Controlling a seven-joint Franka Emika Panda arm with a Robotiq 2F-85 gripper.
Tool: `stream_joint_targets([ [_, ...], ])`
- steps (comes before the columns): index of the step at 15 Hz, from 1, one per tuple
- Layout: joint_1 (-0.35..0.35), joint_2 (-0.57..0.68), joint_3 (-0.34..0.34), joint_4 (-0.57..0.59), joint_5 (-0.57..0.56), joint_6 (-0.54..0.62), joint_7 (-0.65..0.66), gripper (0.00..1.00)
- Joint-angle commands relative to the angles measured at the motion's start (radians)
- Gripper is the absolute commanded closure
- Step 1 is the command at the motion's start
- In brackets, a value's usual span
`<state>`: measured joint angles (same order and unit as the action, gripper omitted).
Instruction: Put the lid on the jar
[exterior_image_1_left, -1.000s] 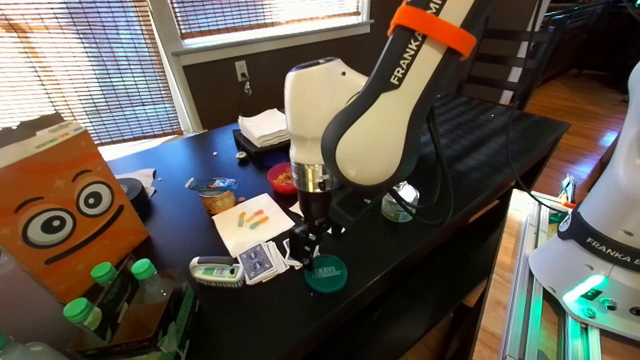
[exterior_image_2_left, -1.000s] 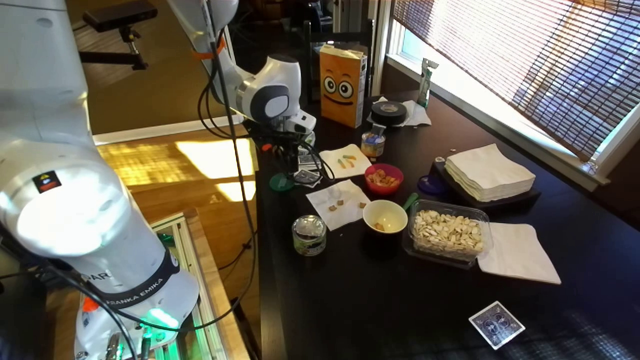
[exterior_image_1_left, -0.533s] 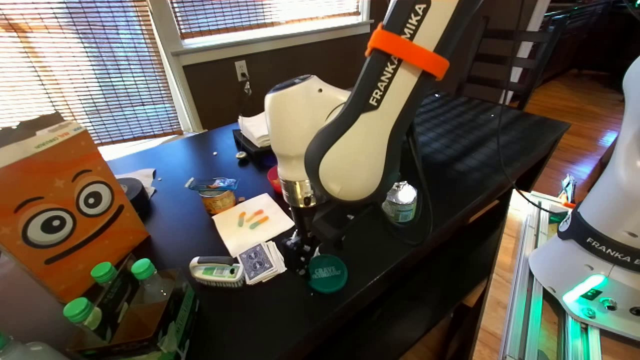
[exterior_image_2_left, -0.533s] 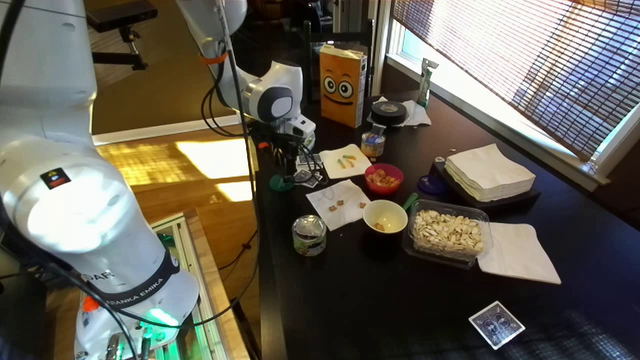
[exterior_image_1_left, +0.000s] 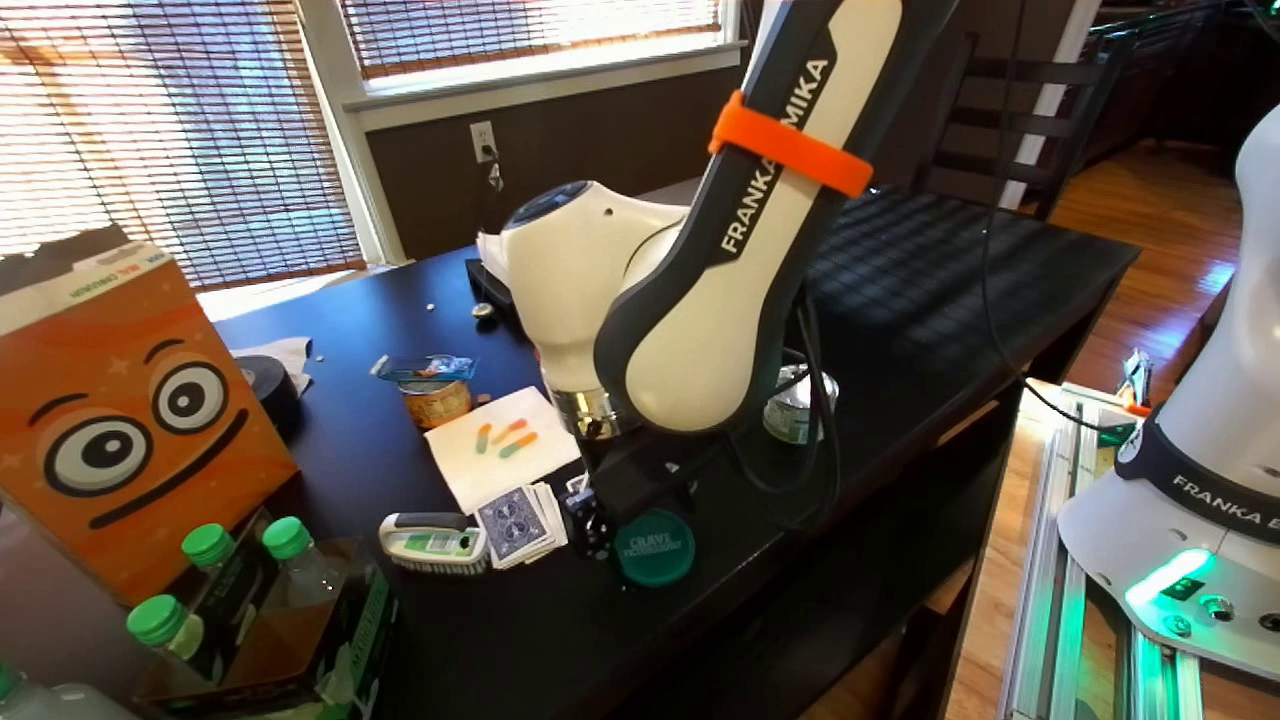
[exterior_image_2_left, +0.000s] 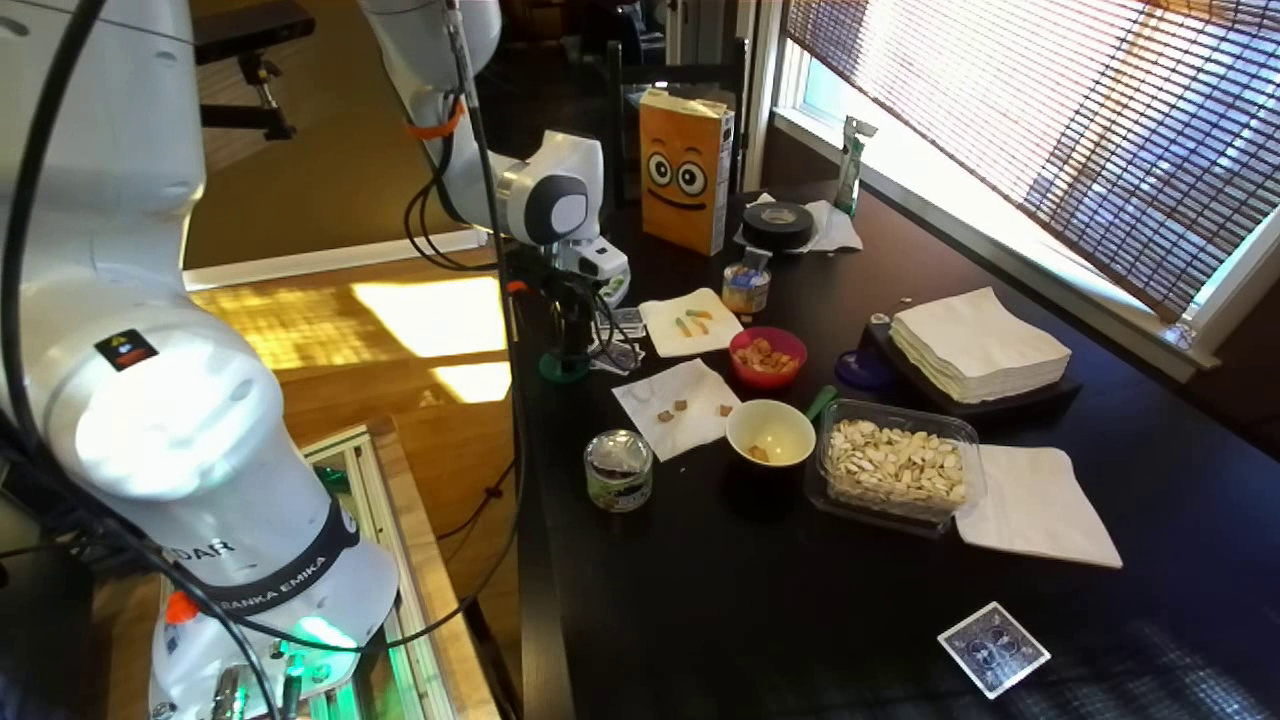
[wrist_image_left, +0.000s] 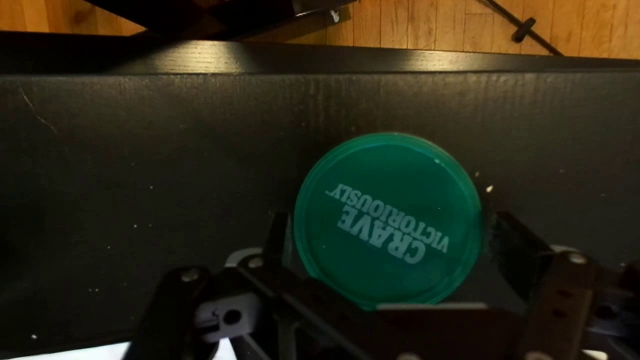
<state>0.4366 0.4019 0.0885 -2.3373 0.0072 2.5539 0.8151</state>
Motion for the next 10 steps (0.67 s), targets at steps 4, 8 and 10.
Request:
stream_joint_targets([
  [4,0.016,0.042,-0.016,0.058,-0.048,-0.043,0.110,0.00],
  [8,0.017,0.059,-0.024,0.074,-0.056,-0.073,0.141,0.00],
  [10,0.017,0.071,-0.026,0.085,-0.063,-0.081,0.150,0.00],
])
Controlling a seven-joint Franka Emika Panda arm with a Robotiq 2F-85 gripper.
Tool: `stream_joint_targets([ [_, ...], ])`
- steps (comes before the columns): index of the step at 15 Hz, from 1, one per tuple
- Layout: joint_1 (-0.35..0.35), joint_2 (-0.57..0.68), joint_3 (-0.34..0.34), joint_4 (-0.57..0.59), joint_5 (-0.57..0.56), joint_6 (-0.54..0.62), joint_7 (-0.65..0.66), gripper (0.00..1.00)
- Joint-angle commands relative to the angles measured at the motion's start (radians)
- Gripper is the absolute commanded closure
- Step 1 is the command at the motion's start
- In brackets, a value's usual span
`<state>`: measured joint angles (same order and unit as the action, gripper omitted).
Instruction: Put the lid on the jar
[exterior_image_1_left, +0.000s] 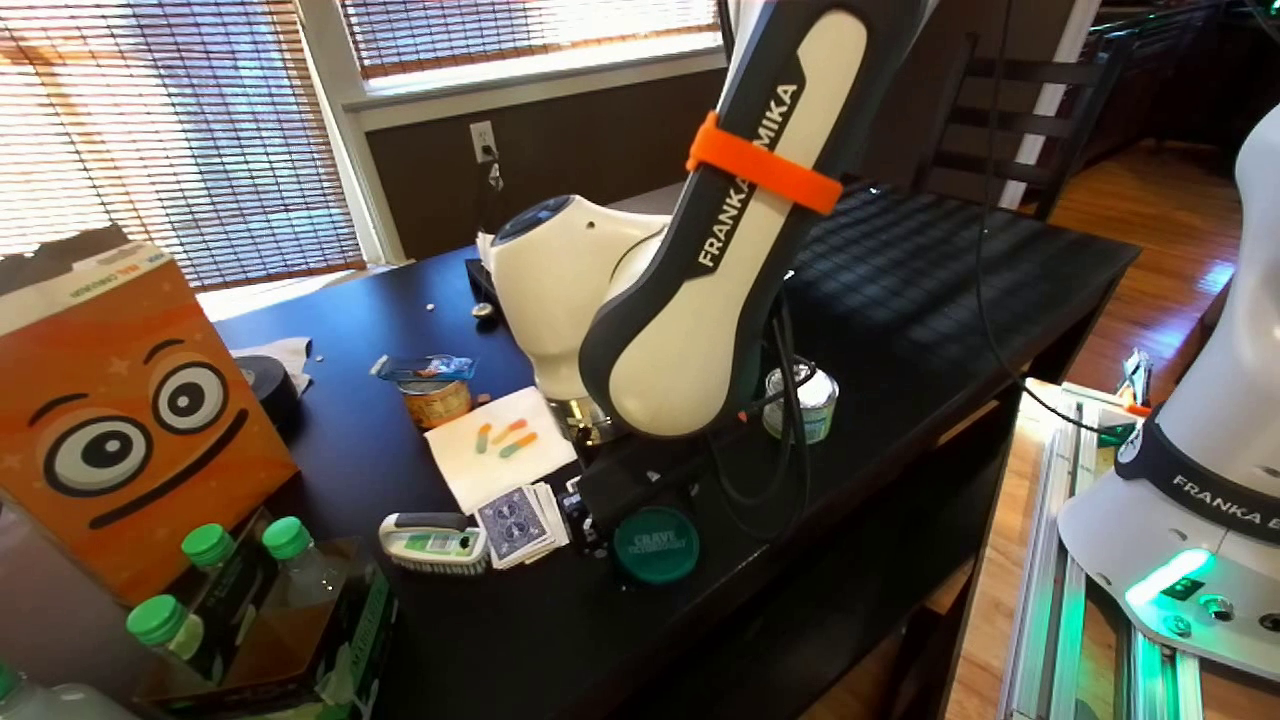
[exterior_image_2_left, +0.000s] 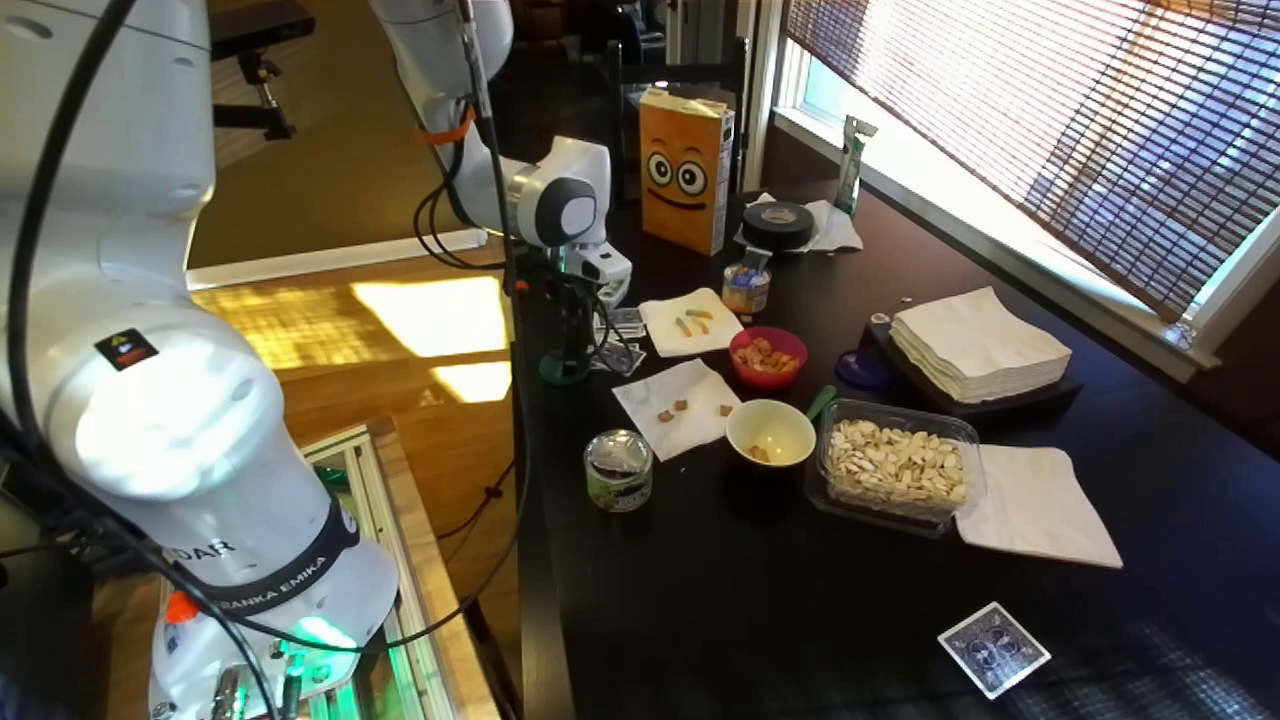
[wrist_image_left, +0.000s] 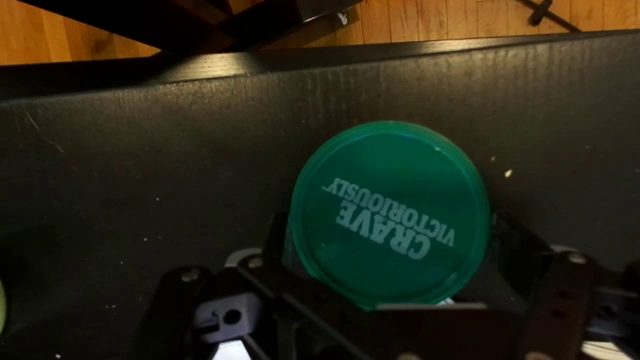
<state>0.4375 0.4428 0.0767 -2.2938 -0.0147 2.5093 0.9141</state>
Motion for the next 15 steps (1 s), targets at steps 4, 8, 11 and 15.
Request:
stream_joint_targets([
  [4,0.011,0.050,-0.010,0.063,-0.039,-0.052,0.049,0.00],
  [8,0.006,0.059,-0.004,0.074,-0.035,-0.066,0.037,0.17],
  [11,0.004,0.063,-0.002,0.081,-0.034,-0.067,0.032,0.37],
  [15,0.003,0.071,0.001,0.092,-0.031,-0.067,0.028,0.67],
])
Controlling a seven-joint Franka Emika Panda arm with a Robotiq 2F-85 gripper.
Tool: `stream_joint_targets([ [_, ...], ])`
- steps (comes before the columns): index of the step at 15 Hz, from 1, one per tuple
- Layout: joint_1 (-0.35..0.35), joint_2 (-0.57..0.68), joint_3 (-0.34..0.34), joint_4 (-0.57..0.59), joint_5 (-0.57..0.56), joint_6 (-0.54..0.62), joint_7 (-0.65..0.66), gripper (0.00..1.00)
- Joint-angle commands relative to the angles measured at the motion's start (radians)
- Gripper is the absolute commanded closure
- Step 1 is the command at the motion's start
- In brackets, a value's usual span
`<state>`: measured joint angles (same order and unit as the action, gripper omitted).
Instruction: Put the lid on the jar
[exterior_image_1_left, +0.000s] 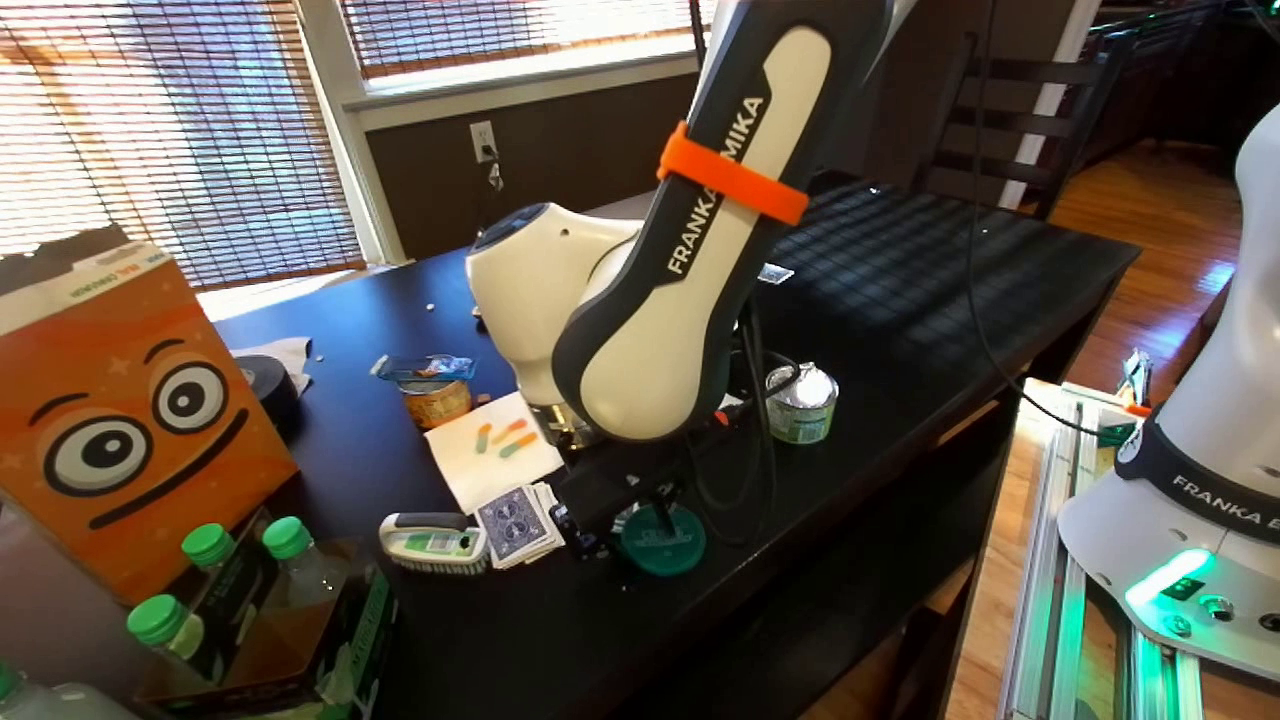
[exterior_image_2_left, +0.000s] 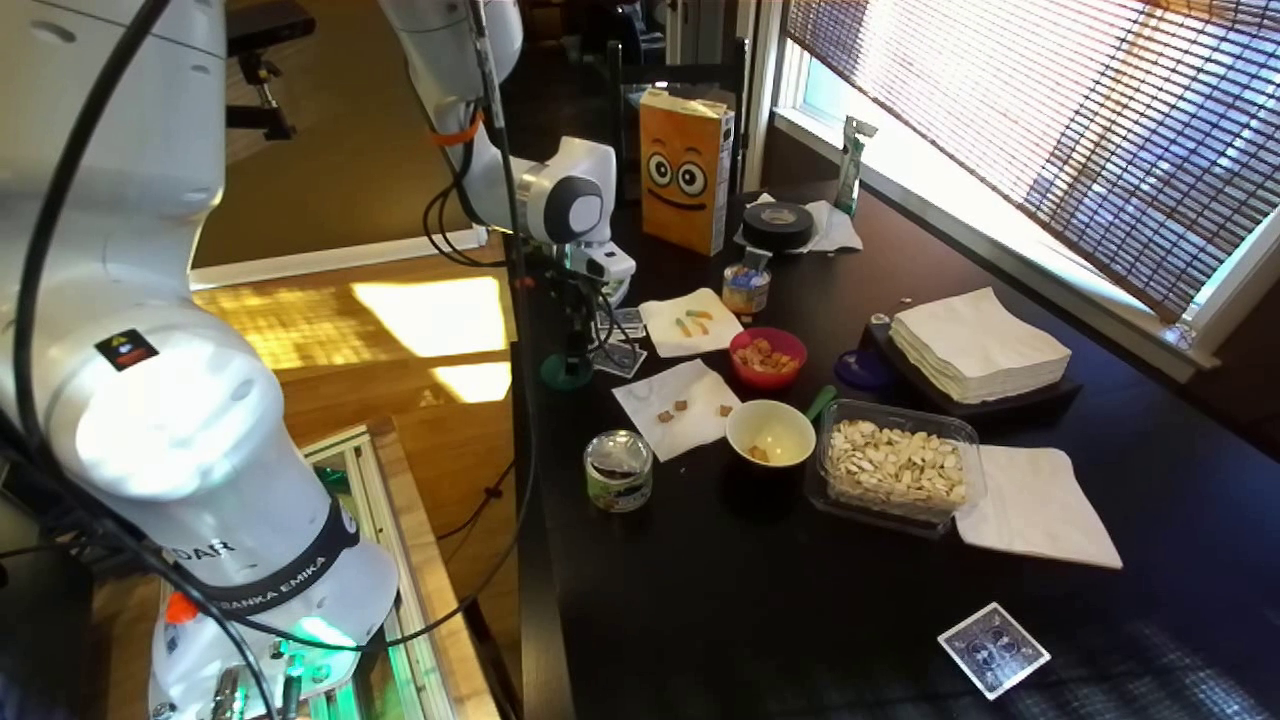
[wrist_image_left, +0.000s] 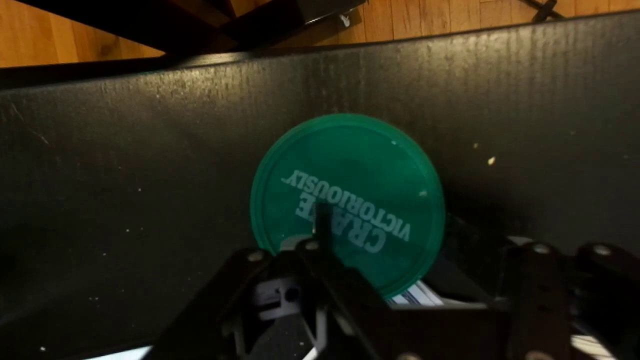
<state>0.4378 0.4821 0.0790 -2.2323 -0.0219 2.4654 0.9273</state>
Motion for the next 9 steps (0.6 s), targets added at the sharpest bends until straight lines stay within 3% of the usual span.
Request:
stream_joint_targets([
  [1,0.002,0.033,0.000,0.034,-0.023,-0.024,0.012,0.72],
  [5,-0.003,0.036,0.009,0.048,-0.018,-0.025,0.003,0.98],
  [9,-0.004,0.032,0.007,0.041,-0.018,-0.025,0.005,0.98],
])
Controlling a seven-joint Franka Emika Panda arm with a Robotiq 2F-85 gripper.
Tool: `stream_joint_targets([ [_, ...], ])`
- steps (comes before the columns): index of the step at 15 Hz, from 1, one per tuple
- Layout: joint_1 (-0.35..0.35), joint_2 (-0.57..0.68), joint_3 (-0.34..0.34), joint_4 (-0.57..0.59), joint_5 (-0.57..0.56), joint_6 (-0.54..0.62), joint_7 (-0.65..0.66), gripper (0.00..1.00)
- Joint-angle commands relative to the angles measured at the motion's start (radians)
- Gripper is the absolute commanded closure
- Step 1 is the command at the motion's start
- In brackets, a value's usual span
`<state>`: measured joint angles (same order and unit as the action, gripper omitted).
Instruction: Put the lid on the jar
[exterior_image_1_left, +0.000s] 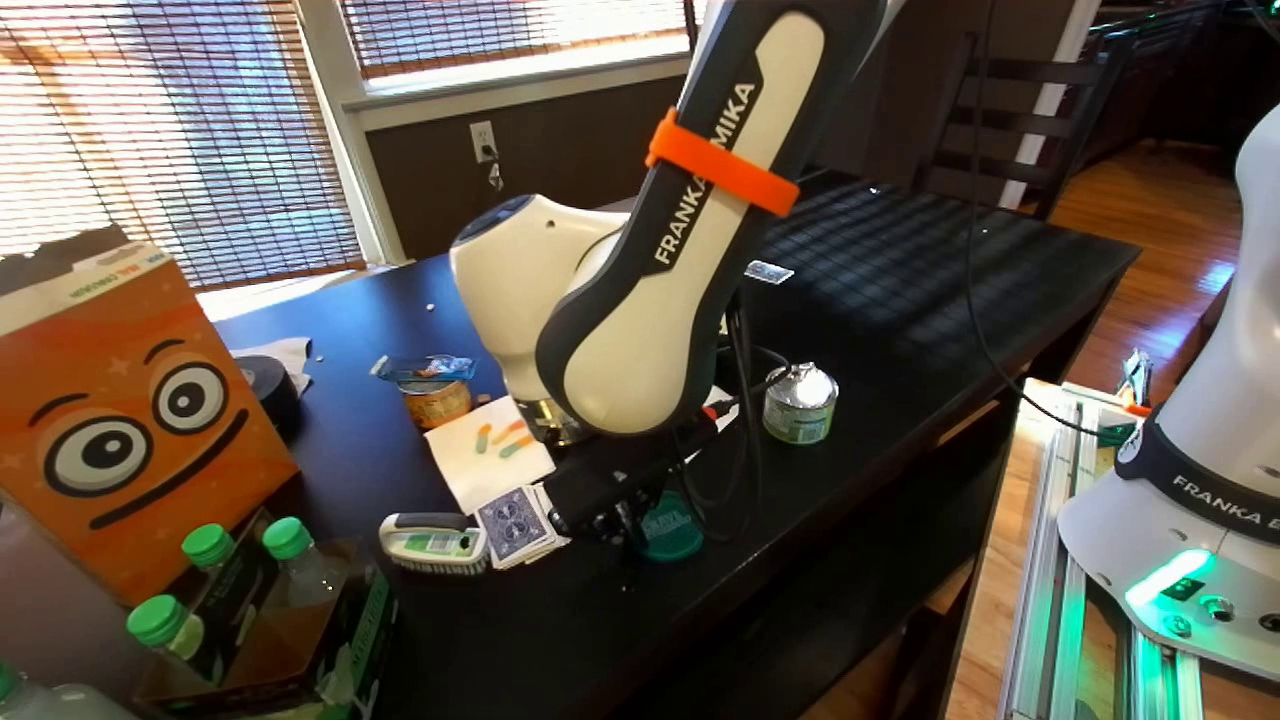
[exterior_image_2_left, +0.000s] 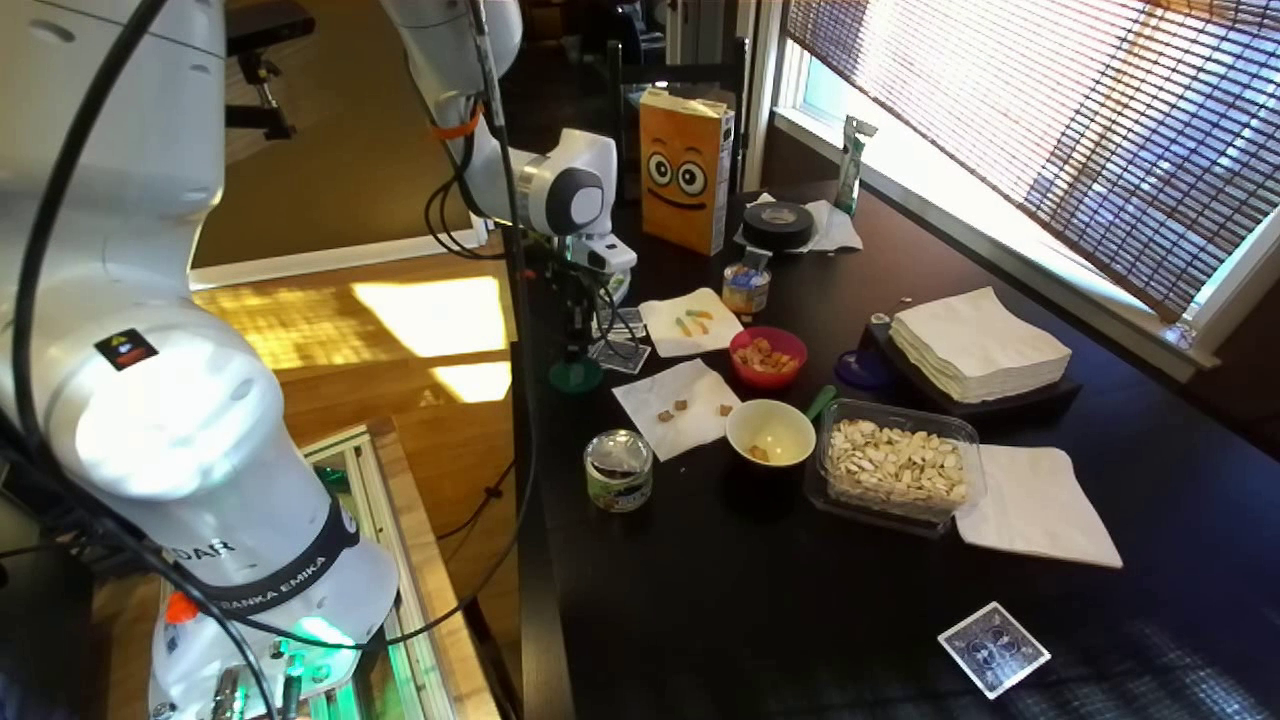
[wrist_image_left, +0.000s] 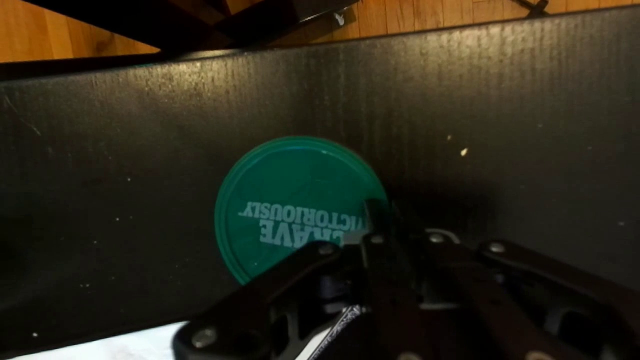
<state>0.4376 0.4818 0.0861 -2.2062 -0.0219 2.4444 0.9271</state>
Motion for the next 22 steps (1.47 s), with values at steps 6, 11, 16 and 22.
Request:
stream_joint_targets([
  [6,0.000,-0.028,-0.018,-0.027,-0.028,-0.037,0.042,0.99],
  [11,0.001,-0.066,-0.027,-0.049,-0.037,-0.076,0.070,0.99],
  [16,-0.002,-0.108,-0.024,-0.066,-0.063,-0.133,0.111,0.99],
  [22,-0.013,-0.184,-0.015,-0.111,-0.101,-0.190,0.170,0.99],
])
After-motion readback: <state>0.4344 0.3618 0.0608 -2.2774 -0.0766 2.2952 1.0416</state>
